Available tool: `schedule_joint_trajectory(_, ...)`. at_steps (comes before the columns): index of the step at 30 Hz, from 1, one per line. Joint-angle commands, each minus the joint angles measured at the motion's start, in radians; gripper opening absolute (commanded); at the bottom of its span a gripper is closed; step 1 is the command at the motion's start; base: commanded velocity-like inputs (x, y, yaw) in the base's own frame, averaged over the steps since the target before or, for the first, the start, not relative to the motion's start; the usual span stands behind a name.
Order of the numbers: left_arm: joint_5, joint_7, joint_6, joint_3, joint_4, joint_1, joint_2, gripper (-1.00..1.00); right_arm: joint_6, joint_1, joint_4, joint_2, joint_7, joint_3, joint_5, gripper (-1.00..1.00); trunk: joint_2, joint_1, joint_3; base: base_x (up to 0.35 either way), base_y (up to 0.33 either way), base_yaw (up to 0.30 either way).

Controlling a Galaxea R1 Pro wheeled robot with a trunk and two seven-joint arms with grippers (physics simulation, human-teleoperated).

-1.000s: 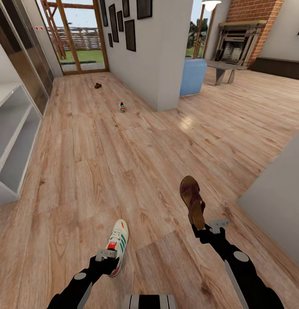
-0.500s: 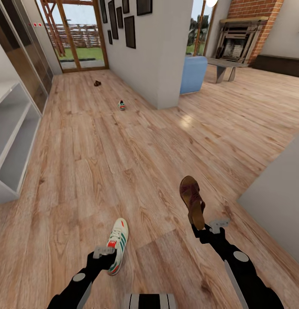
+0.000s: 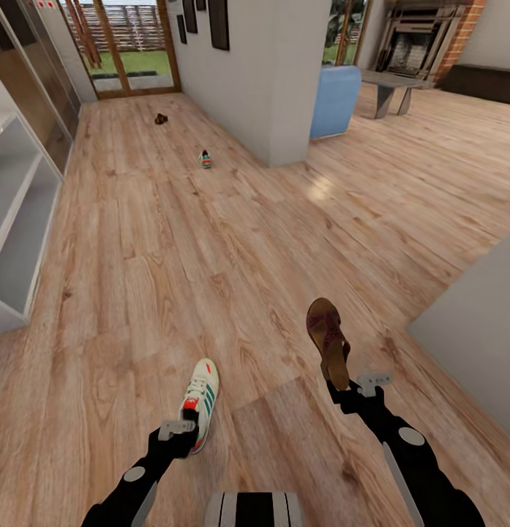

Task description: Pick up the two gym shoes and the two sandals from the corridor floor and place them onto the hallstand (shoe rack) in the corridor, making sure they are on the rack and not on the floor. Arrange them so the two gym shoes are next to each other and the two sandals are next to each other.

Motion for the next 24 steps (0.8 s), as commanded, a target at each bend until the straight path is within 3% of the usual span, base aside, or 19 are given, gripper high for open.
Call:
schedule_joint_trajectory(1,-0.010,-0.006,-0.004,0.009,0.000,-0.001,-0.001,1.00,0.007,0.000,-0.002,0.000,0.005,-0.002,-0.003,-1.00,-0.001,0.000,-0.006,0.000,0.000,0.000)
schedule_joint_trajectory(15,-0.009,-0.006,-0.005,0.009,-0.009,-0.001,0.000,1.00,0.007,0.000,-0.003,0.000,0.005,-0.002,-0.003,-1.00,-0.004,0.006,-0.082,0.000,0.000,0.000)
schedule_joint_trajectory(24,-0.009,-0.006,-0.005,0.009,-0.009,-0.001,0.000,1.00,0.007,0.000,-0.003,0.000,0.005,-0.003,-0.003,-1.00,-0.004,0.006,-0.096,0.000,0.000,0.000)
